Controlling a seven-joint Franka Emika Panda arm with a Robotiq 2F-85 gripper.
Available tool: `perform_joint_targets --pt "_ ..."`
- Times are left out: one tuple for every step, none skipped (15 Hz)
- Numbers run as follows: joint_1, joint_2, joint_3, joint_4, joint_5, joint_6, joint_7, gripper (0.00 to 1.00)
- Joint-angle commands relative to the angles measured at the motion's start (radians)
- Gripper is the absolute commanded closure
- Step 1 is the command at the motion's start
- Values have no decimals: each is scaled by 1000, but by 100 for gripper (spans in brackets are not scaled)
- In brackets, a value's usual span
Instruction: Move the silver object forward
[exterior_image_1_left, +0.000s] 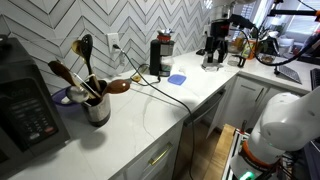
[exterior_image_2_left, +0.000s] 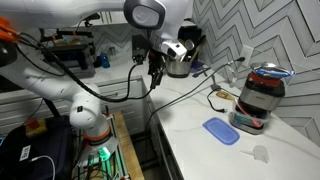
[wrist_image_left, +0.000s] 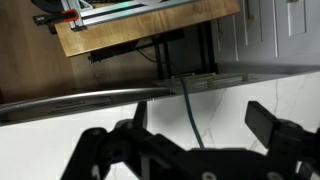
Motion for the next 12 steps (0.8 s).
perform_joint_targets --pt "-22 5 15 3 7 -3 -11 0" --pt "-22 5 15 3 7 -3 -11 0" --pt "-22 5 15 3 7 -3 -11 0" --pt "-22 5 15 3 7 -3 -11 0" --pt "-22 5 15 3 7 -3 -11 0" --pt "-15 10 43 5 10 18 18 0" --pt "-6 18 62 15 23 26 33 0" --pt "6 33 96 37 33 46 59 0" --pt "10 59 139 72 48 71 119 0" --pt "9 85 173 106 65 88 182 0" --pt "10 128 203 158 86 76 250 0" --pt "8 164 234 202 98 57 318 0"
